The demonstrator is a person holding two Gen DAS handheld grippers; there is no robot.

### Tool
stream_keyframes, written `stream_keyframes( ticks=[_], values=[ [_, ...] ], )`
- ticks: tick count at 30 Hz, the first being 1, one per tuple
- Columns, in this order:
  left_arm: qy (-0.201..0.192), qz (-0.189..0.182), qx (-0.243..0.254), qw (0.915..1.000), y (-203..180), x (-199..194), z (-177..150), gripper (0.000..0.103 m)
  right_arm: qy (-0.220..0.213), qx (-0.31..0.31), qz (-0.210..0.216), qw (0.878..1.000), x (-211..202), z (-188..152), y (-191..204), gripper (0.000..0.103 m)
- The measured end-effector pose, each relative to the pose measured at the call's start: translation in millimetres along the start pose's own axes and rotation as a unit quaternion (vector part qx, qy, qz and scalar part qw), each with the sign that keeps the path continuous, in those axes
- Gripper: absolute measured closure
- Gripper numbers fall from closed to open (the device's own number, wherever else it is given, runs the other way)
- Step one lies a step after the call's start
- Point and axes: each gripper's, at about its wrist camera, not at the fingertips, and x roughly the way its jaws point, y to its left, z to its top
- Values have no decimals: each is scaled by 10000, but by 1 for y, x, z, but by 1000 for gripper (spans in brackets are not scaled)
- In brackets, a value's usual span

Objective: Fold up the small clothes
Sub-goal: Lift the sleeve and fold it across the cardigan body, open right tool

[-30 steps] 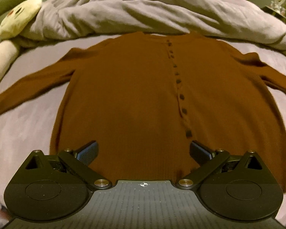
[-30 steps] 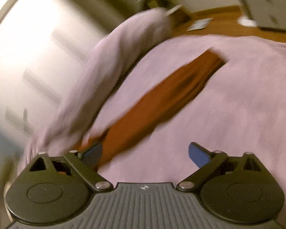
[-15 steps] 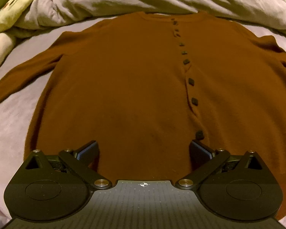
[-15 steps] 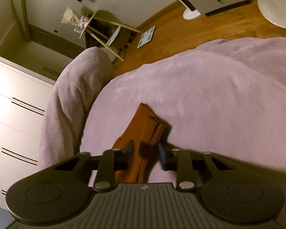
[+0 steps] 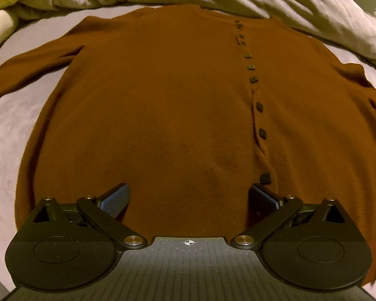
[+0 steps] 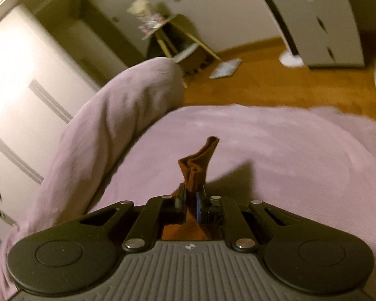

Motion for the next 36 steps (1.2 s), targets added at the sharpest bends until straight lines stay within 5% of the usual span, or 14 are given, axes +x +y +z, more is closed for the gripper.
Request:
stream_keyframes(
  ticks=[7,11,21,25,29,32,35,36],
  values=[
    [-418,7,-350,9985,23,-25,8,0,-18,-1062,571,9927,-12,-28,78,97],
    [-604,155,-530,9966,43,-36,17,0,137,-1810,977,9785,-16,-68,131,97],
    [-731,722,-1047,9892,80,-33,28,0,706,-3537,1748,9162,-18,-218,256,97],
    [-735,850,-1058,9880,85,-27,29,0,984,-3980,2044,8889,-26,-273,279,97],
    [-768,808,-1040,9883,81,-29,34,0,1631,-4201,1826,8738,-5,-309,276,91],
    [-839,558,-910,9907,69,-32,41,0,1624,-4157,1997,8723,-17,-302,271,81],
    [-837,194,-737,9936,47,-32,51,0,1444,-3790,2033,8912,-38,-278,250,52],
    [-845,71,-664,9942,37,-32,54,0,1298,-3774,1926,8965,-42,-271,244,52]
  ],
)
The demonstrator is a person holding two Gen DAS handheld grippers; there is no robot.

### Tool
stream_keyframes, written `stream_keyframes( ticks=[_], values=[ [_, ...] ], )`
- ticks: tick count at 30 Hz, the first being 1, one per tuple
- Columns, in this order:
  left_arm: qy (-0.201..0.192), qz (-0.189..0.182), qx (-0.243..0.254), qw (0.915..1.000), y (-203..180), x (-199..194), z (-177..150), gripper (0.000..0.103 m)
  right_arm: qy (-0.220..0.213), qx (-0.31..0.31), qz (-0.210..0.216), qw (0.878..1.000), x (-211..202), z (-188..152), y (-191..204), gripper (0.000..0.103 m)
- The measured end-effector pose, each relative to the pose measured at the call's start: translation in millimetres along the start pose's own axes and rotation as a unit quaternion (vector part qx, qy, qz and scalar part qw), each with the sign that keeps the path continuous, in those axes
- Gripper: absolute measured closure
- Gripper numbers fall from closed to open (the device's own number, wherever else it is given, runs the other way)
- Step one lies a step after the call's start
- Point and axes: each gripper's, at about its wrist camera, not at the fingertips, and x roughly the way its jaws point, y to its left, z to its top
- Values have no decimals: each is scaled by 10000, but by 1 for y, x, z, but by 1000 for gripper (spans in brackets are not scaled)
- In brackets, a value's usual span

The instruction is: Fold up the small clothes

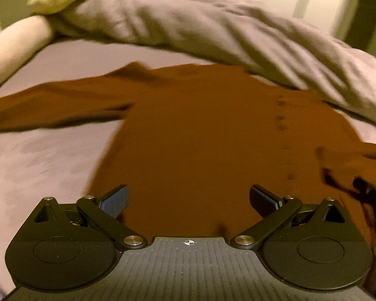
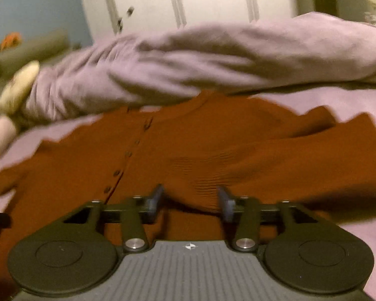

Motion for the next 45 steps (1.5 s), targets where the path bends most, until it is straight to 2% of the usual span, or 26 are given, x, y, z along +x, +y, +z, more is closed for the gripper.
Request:
stream_keyframes(
  ticks=[4,6,10,15,16,17,18,21,22,23,24,27,30,32,35,38,45],
  values=[
    [63,-545,248,9982,-47,8,7,0,-313,214,-1199,9921,-41,-19,-45,53],
    [73,-700,434,9966,-71,16,8,0,-208,554,-1499,9869,-53,-31,-68,59],
    [251,-1124,567,9917,-114,37,12,0,-165,769,-1781,9809,-69,-47,-94,65],
    [606,-1436,295,9873,-137,69,17,0,-242,513,-1825,9816,-70,-52,-89,66],
    [693,-1447,200,9869,-135,77,18,3,-245,491,-1826,9817,-69,-53,-88,66],
    [793,-1494,72,9856,-133,81,18,12,-244,492,-1815,9819,-70,-56,-89,66],
    [850,-1542,-34,9844,-132,85,20,16,-242,502,-1802,9821,-68,-55,-89,65],
    [823,-1710,-44,9818,-136,88,25,25,-274,498,-1787,9823,-72,-55,-92,65],
    [856,-1798,-22,9800,-139,88,26,37,-285,518,-1779,9823,-72,-54,-91,65],
    [900,-1923,-17,9772,-140,88,27,42,-300,546,-1764,9824,-72,-53,-91,65],
    [941,-2039,-18,9745,-142,89,27,42,-315,566,-1750,9824,-72,-51,-91,65],
    [1075,-2023,59,9734,-148,101,26,42,-345,617,-1717,9826,-73,-49,-92,65],
    [1059,-2050,94,9730,-150,102,29,53,-379,633,-1790,9811,-73,-48,-93,65],
    [1078,-2009,124,9736,-150,103,31,73,-408,601,-1896,9792,-74,-49,-93,65],
    [1139,-2028,120,9725,-149,108,32,86,-368,611,-2026,9767,-71,-49,-94,65],
    [1161,-2022,144,9723,-148,108,32,92,-350,573,-2115,9751,-69,-50,-93,65],
    [1010,-2056,225,9732,-146,97,38,94,-181,583,-2505,9662,-60,-50,-97,65]
  ],
)
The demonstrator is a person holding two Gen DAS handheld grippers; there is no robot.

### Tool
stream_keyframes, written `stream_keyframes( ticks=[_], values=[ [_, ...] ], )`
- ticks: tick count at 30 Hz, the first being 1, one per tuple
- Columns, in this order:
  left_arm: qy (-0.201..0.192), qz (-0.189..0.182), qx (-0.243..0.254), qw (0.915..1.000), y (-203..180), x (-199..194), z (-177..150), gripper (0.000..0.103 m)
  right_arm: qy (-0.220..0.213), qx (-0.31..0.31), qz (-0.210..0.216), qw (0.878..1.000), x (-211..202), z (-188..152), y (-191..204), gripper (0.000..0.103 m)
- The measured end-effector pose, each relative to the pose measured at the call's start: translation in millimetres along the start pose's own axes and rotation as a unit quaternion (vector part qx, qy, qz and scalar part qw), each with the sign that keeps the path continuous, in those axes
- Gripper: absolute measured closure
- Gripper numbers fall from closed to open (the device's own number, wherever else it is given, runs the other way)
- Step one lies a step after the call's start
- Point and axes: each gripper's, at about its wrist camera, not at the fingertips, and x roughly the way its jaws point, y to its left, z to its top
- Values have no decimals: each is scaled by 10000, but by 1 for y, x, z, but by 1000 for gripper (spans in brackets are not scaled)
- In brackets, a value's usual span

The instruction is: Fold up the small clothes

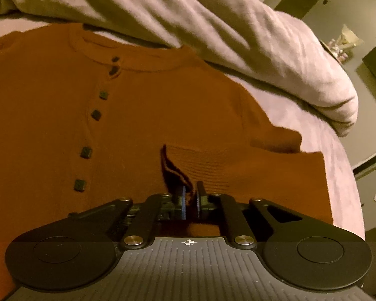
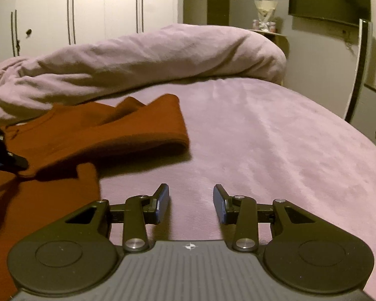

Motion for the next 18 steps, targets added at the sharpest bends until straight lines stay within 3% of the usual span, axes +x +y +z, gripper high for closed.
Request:
stream_keyframes(
  ticks=[6,10,18],
  values=[
    [-404,76,154,9990,9,-29,19,95,99,-88,-99,9999,4,2,3,64],
    [-739,304,28,9968,36,-55,37,95,156,-93,-121,9998,5,4,4,64],
    [-1158,1438,-448,9818,130,-93,53,95,198,-126,-56,9997,2,10,8,61]
  ],
)
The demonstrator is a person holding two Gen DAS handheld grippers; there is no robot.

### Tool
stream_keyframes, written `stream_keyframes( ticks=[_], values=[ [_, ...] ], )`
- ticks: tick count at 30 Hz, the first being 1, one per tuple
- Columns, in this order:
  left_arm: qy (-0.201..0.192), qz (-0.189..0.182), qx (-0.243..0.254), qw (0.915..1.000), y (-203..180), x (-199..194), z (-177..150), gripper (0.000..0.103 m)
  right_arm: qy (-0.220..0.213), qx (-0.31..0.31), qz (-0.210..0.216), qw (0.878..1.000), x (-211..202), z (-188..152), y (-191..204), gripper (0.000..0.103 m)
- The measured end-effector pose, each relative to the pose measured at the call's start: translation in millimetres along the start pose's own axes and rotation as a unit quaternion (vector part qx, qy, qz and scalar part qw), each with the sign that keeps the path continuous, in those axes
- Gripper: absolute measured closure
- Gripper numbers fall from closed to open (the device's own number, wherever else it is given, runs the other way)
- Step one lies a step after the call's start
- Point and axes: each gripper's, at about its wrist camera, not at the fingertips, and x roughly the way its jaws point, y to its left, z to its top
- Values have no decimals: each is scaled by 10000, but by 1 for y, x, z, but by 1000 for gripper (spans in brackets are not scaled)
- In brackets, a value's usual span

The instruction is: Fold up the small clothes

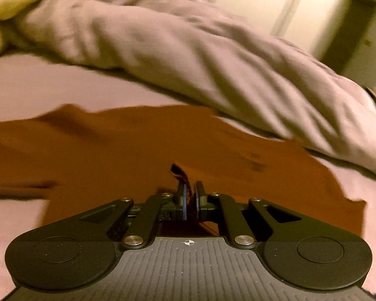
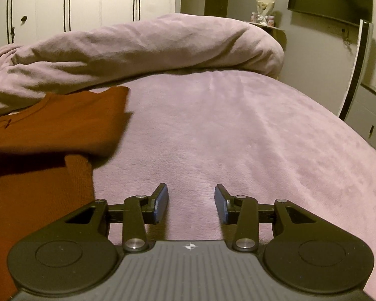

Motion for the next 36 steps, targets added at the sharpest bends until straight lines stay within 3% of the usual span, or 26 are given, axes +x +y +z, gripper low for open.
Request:
stream_keyframes(
  ticks=[3,6,10,13,21,22,24,27,29,31,36],
  values=[
    [29,240,-354,9991,35,5,4,95,-60,10,200,9998,-5,3,6,60],
    [17,405,-395,9984,51,10,4,95,-111,-68,519,9986,-6,8,19,57],
    [-100,368,-568,9977,65,9,9,95,-150,-244,1033,9942,-3,18,45,55],
    [-159,356,-597,9975,69,11,15,95,-213,-601,1382,9884,4,26,74,46],
    [-364,202,-607,9973,71,12,29,95,-325,-1765,1144,9771,49,41,143,47],
    [-365,174,-594,9974,70,13,31,95,-333,-1790,1150,9765,54,42,146,50],
    [-378,84,-602,9974,68,15,35,95,-288,-1774,1233,9760,61,45,149,66],
    [-653,-230,-656,9954,67,8,41,95,-428,-1552,1182,9799,56,50,145,82],
    [-784,-390,-679,9938,68,4,42,95,-516,-1389,1145,9823,51,49,139,82],
    [-723,-331,-586,9951,72,6,38,95,-434,-1272,1165,9840,50,46,131,82],
    [-35,9,-482,9988,93,28,14,93,-397,-1512,1052,9821,45,32,119,78]
  ],
)
